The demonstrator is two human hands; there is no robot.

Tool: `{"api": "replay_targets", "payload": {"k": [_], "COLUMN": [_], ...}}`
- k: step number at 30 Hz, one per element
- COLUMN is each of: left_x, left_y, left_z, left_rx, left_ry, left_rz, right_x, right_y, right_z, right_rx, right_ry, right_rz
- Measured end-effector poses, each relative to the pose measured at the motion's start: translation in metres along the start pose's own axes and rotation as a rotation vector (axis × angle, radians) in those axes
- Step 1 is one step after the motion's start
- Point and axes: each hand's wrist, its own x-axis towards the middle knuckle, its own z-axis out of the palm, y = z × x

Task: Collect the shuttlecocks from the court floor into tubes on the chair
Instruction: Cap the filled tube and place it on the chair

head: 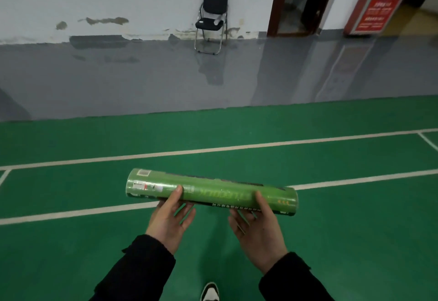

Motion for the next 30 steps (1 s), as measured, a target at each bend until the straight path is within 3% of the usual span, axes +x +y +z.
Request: {"api": "replay_targets", "payload": {"k": [9,17,24,30], "left_x": [0.308,0.583,0.816,1.048], "left_y": [0.112,0.238,0.343,0.429], "left_z": [0.192,0.336,0.426,0.551], "left_rx": [0.082,0.016,-0.035,-0.106], "left_ry": [-0.135,-0.045,0.062,-0.038], "left_rz": [-0.102,-0.098,-0.027,-0.075], "right_x": [0.279,0.550,0.780,0.968], "right_y": [-0.215,-0.420,-0.553,-0.678], "right_z": [0.095,0.225,0.336,0.443], "right_rx": [0.089,-0.062,-0.193,-0.168], "right_ry": [0.107,0.003,-0.071,-0.055], "right_rz": [-0.115,-0.022,0.046,-0.019]}}
